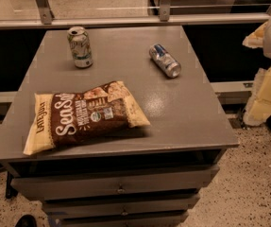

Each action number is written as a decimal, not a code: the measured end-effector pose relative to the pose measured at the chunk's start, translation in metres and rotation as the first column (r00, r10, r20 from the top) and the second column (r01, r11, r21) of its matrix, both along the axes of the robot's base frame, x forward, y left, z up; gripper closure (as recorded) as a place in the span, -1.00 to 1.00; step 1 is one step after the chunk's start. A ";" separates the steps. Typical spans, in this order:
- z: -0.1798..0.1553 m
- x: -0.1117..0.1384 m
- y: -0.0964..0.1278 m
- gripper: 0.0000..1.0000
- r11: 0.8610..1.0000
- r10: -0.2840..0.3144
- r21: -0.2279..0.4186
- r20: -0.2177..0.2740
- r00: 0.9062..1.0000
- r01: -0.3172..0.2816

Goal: Place redbull can upright

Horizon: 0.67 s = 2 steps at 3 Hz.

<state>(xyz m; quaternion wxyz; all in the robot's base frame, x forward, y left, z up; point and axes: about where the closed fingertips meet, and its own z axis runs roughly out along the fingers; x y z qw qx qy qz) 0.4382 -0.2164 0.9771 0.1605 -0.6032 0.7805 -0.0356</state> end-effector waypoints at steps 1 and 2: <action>0.000 0.000 0.000 -1.00 1.000 0.000 0.000 0.000 1.000 0.000; -0.002 0.009 0.006 -1.00 0.999 -0.027 0.032 0.014 1.000 0.027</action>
Offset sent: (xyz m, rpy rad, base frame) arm 0.0224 0.0132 -0.0097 0.0795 -0.0129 -0.0663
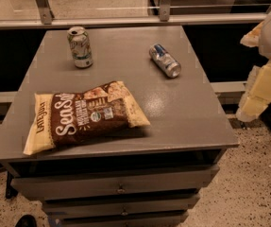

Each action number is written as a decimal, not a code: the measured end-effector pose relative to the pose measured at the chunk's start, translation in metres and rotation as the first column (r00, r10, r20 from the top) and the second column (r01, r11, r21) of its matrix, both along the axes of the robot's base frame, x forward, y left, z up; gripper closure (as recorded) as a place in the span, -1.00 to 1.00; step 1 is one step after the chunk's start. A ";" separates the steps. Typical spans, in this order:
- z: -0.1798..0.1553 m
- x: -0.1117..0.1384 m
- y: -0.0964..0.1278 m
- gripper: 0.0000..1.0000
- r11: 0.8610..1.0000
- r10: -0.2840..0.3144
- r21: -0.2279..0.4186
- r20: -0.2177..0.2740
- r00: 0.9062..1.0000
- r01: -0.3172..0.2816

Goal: Place redbull can upright

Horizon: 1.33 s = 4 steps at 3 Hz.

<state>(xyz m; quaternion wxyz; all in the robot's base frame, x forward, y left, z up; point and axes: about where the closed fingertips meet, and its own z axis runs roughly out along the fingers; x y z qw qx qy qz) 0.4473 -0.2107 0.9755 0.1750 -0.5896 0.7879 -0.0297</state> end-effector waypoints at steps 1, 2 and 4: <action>-0.007 0.046 0.017 -1.00 0.994 -0.081 0.080 0.025 0.996 0.079; -0.021 0.113 0.028 -1.00 0.963 -0.219 0.160 0.005 0.976 0.215; -0.057 0.230 0.068 -1.00 0.829 -0.480 0.269 -0.104 0.871 0.490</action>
Offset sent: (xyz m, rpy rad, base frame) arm 0.2217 0.0457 -0.0351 0.3228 0.0071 -0.5178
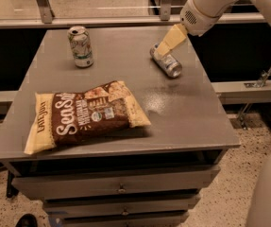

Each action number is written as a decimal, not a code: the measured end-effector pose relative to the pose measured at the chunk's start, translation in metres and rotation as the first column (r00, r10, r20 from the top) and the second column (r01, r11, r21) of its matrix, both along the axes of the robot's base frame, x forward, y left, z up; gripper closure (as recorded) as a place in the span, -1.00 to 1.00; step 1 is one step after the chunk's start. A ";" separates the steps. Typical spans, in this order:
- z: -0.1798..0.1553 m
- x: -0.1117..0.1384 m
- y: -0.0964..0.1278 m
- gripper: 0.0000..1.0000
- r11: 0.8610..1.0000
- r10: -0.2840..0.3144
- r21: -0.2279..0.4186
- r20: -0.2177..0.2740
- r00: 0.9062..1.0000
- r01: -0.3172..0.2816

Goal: Place redbull can upright

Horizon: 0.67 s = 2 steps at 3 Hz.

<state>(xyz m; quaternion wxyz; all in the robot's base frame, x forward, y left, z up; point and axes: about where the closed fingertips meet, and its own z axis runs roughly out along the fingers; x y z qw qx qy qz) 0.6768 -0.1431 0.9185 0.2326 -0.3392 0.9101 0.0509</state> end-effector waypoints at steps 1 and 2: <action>-0.015 0.042 0.016 -1.00 0.988 -0.138 0.064 -0.036 0.990 0.140; -0.034 0.068 0.026 -1.00 0.974 -0.210 0.078 -0.063 0.976 0.215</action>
Offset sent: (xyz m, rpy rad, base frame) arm 0.1020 0.0360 -0.0521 0.1040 0.0749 -0.3081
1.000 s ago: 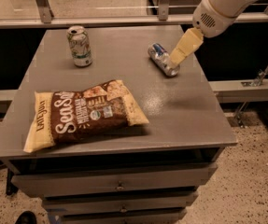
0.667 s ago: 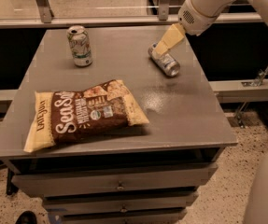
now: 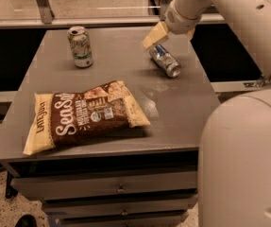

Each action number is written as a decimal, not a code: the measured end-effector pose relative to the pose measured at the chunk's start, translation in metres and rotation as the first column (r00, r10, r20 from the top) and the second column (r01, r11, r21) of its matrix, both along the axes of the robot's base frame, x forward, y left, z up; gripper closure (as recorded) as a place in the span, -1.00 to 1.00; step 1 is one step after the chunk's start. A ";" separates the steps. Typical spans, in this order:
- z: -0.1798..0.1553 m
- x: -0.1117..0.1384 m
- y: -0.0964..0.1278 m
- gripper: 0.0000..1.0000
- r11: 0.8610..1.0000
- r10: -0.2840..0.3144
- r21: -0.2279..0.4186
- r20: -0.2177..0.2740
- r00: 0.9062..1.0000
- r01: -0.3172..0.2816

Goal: Place redbull can upright

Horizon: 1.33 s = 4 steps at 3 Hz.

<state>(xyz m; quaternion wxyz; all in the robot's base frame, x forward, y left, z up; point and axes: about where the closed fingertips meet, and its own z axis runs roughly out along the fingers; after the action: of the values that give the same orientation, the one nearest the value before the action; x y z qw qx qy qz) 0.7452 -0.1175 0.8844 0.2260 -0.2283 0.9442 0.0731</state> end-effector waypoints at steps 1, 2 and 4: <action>-0.024 0.015 0.006 -1.00 0.999 -0.030 -0.011 -0.027 0.999 0.030; -0.044 0.022 0.008 -0.96 0.999 -0.022 -0.038 -0.052 0.998 0.020; -0.049 0.025 0.010 -0.03 0.997 0.031 -0.068 -0.056 0.998 -0.035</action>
Offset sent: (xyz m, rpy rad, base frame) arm 0.0285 0.0053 -0.0535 -0.0611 0.0617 -0.0143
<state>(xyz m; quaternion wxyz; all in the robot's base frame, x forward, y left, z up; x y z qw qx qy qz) 0.7701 -0.1074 0.8357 0.1908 -0.2495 0.9480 0.0506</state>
